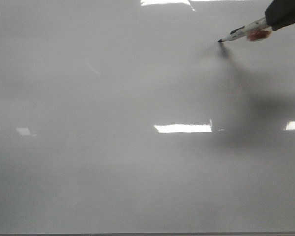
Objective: Write number 7 on whiteboard
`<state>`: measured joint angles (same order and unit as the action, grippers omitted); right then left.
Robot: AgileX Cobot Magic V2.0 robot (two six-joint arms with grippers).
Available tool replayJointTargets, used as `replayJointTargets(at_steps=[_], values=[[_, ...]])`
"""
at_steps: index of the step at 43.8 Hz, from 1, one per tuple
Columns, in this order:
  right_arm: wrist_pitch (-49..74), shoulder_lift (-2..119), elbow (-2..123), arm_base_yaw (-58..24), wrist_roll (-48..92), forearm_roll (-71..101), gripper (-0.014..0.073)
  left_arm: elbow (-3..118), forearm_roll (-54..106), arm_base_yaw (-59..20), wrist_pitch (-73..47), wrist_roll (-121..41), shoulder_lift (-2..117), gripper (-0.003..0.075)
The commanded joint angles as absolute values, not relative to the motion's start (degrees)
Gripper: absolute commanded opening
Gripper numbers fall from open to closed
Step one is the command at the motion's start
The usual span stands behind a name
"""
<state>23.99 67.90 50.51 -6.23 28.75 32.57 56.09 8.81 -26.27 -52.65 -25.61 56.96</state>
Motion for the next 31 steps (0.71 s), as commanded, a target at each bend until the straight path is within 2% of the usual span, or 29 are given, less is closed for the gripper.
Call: replayJointTargets(at_steps=[1,6,12,19,26,31], values=[[22.28,66.07,52.41,-2.16,29.36,31.73,-0.0067,57.54,9.77,-26.12,-49.53,-24.98,56.1,0.0399],[23.99,66.03,52.41,0.86,29.36,31.64,-0.0067,57.54,9.77,-26.12,-49.41,-24.98,56.1,0.0399],[24.69,66.11,52.41,0.66,29.36,31.64,-0.0067,57.54,9.77,-26.12,-49.12,-24.98,56.1,0.0399],[33.76,68.23,51.3,0.0,29.5,31.59,-0.0067,57.54,9.77,-26.12,-49.12,-24.98,56.1,0.0399],[36.99,72.23,49.27,-1.4,30.89,31.59,-0.0067,57.65,9.77,-26.12,-49.12,-25.2,56.1,0.0399],[38.0,70.06,50.47,-1.47,31.11,31.59,-0.0067,57.79,9.77,-26.12,-49.03,-25.52,56.1,0.0399]])
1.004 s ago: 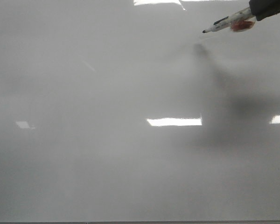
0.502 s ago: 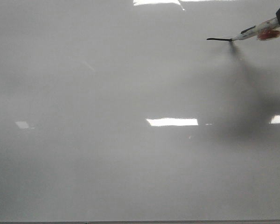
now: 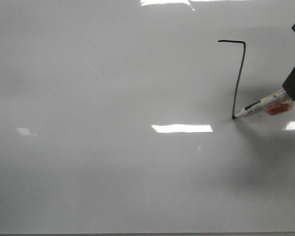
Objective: Write number 7 on whiteboard
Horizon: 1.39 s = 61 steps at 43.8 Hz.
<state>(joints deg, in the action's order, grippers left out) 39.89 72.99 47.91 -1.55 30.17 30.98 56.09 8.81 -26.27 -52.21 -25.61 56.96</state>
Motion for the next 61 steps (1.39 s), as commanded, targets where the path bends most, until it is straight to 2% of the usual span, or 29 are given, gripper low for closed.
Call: replayJointTargets(at_steps=[1,12,21,33,49,54,61], values=[[38.52,69.29,50.77,-1.63,31.41,31.59,-0.0067,57.79,9.77,-26.12,-49.03,-25.68,56.1,0.0399],[46.16,57.75,51.31,-7.2,41.15,31.64,-0.0067,57.86,15.79,-31.52,-49.03,-36.04,56.59,0.0407],[54.83,51.94,51.31,-15.69,50.27,33.19,-0.0067,58.93,24.14,-38.77,-49.16,-44.2,59.52,0.0535],[60.1,50.64,51.31,-22.72,59.75,45.97,-0.0067,61.31,40.5,-44.83,-48.58,-59.97,66.17,0.0535],[57.73,50.68,51.26,-22.85,61.34,48.03,-0.0067,64.0,41.35,-49.44,-49.22,-60.33,73.77,0.0533],[57.73,50.68,51.26,-22.85,61.34,48.03,-0.0067,64.0,41.22,-49.44,-49.8,-60.33,74.37,0.0487],[57.73,50.68,51.26,-22.85,61.34,48.03,-0.0067,64.0,40.99,-49.34,-49.8,-60.33,74.37,0.031]])
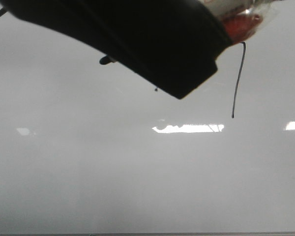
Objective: Write number 7 on whiteboard
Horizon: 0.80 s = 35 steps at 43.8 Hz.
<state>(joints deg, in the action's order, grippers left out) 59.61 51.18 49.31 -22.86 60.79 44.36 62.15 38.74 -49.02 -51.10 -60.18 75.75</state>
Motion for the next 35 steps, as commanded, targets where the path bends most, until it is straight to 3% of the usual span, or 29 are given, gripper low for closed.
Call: replayJointTargets(at_steps=[1,10,15,18,26,29,35], values=[[57.73,50.68,51.26,-22.85,61.34,48.03,-0.0067,64.0,40.74,-49.34,-49.8,-60.33,74.37,0.0288],[57.73,50.68,51.26,-22.85,61.34,48.03,-0.0067,64.0,40.07,-49.34,-49.7,-60.33,74.37,0.009],[57.59,50.68,51.26,-22.85,61.34,48.03,-0.0041,64.0,39.9,-49.24,-49.7,-60.33,74.37,0.0036],[57.59,50.68,51.26,-22.85,61.34,48.03,0.0047,64.0,39.3,-49.11,-49.57,-59.67,74.37,0.0027],[56.58,50.68,51.26,-22.3,61.28,46.3,0.0493,65.08,26.33,-49.11,-48.86,-46.91,73.88,0.0027],[55.16,50.02,51.26,-21.09,59.84,44.58,0.0601,65.82,18.13,-49.11,-48.96,-38.66,73.39,0.0027],[52.78,49.86,51.26,-17.31,56.47,44.03,0.0622,65.95,-0.66,-49.11,-50.23,-21.17,71.29,0.0027]])
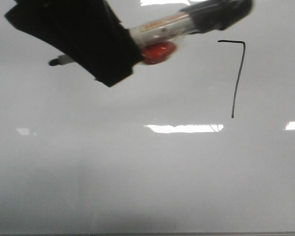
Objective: Write number 7 on whiteboard
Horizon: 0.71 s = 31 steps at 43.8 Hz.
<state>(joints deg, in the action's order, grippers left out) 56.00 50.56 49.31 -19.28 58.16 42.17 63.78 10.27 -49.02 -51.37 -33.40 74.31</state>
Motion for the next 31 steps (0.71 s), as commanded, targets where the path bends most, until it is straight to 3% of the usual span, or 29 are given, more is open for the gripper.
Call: replayJointTargets(at_steps=[1,9,16,22,31], values=[[52.78,49.86,51.26,-16.58,56.41,44.03,0.0622,65.95,-3.62,-49.11,-51.0,-18.2,70.91,0.0027],[53.85,50.06,51.2,-13.87,56.34,44.03,0.0622,64.81,-26.47,-48.85,-56.34,7.64,67.07,0.0027],[53.84,50.06,51.14,-13.87,56.34,44.03,0.0622,59.48,-29.28,-42.7,-50.86,13.69,60.84,0.0027],[53.91,50.06,51.14,-13.87,56.34,44.03,0.0622,54.42,-23.23,-31.22,-44.36,11.48,55.94,0.0027],[53.97,50.06,51.14,-13.87,56.34,44.03,0.0622,47.23,7.87,-10.63,-31.59,-12.62,53.07,0.0027]])
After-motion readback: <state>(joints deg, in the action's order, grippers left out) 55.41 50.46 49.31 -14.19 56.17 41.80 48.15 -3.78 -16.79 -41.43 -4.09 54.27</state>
